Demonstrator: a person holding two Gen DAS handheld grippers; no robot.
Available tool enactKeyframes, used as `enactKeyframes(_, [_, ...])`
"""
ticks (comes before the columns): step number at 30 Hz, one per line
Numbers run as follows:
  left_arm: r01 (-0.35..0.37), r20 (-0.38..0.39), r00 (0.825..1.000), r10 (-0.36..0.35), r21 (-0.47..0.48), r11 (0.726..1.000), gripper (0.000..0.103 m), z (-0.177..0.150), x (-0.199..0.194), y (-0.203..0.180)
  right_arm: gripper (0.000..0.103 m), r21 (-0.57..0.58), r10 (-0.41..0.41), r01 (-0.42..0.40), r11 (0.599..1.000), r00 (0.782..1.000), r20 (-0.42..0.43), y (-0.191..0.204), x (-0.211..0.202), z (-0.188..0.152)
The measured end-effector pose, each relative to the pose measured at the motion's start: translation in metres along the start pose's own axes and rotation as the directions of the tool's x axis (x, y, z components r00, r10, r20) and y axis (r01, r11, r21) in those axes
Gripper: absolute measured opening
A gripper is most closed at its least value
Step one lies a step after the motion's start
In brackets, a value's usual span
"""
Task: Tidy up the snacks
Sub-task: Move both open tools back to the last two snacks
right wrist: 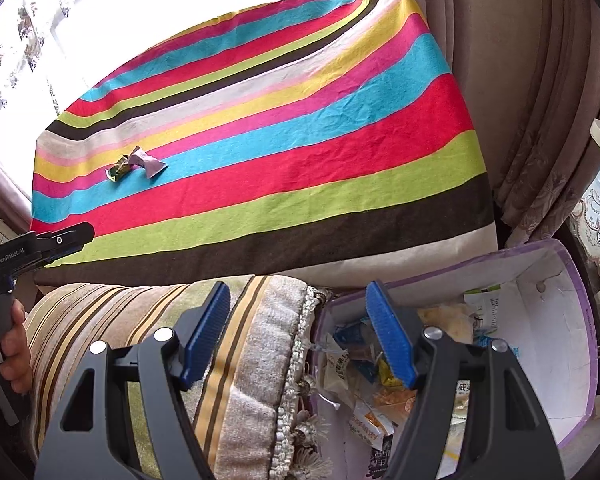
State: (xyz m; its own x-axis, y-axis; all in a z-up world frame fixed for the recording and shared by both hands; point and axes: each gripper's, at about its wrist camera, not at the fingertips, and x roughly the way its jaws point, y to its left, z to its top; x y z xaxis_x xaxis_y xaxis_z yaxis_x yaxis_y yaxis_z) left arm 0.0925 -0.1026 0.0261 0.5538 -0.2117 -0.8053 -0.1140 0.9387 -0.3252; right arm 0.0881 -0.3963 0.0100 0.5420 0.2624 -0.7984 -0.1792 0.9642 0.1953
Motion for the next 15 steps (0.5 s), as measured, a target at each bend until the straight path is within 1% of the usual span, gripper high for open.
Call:
enactKeyframes(11, [-0.039,0.028,0.999,0.041,-0.084,0.996,0.058,0.012,-0.008,0.047,0.071,-0.038,0.024,-0.025,0.999,0.999,-0.022,0.031,0.018,0.014])
enactKeyframes(15, [-0.051,0.042,0.998,0.056,-0.1,0.994,0.058,0.022,-0.006,0.063,0.071,-0.047,0.031,-0.032,0.998,0.999,-0.029,0.044,0.026,0.024])
